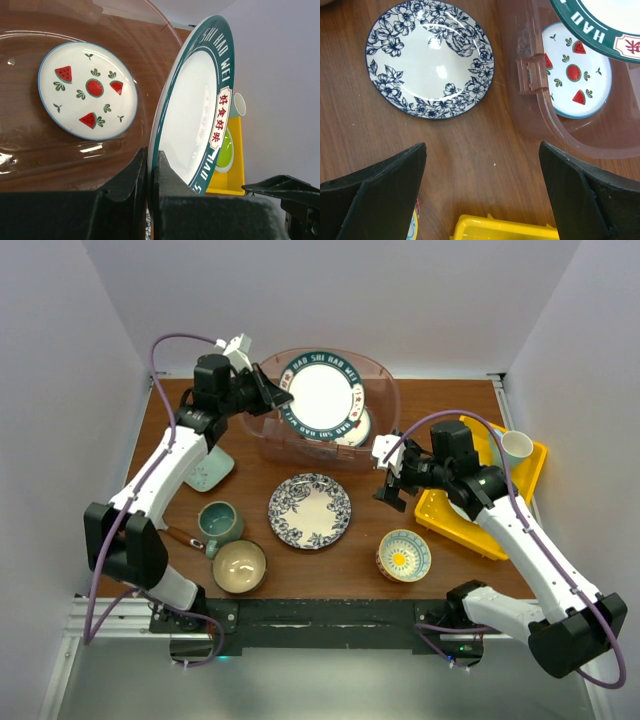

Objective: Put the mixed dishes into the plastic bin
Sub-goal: Place the plate in the plastic bin.

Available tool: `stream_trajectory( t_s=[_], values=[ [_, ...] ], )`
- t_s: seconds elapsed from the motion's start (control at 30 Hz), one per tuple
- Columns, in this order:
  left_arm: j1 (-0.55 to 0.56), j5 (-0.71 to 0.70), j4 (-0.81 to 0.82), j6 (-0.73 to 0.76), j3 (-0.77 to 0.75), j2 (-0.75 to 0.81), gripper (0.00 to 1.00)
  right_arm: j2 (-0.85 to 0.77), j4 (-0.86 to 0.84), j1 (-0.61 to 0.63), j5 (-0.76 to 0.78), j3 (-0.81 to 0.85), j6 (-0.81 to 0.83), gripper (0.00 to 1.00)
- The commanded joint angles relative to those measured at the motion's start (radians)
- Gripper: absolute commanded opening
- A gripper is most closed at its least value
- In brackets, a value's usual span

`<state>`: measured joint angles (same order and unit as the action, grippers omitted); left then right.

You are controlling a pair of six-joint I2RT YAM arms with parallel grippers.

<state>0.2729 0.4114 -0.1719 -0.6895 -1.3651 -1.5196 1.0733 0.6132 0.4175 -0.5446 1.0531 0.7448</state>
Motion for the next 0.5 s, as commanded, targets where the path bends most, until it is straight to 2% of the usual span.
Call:
stream_trajectory(
  t_s=[0.0,0.47],
  values=[
    [-0.012,0.003,0.098,-0.024,-0.12,-0.077,0.0,-0.007,-0.024,-0.003,-0.021,-0.005,0.007,0.98],
    [-0.014,-0.008,0.038,-0.051,-0.393,-0.396,0.0,-0.013,-0.026,0.004,-0.011,-0.013,0.014,0.98]
  ],
)
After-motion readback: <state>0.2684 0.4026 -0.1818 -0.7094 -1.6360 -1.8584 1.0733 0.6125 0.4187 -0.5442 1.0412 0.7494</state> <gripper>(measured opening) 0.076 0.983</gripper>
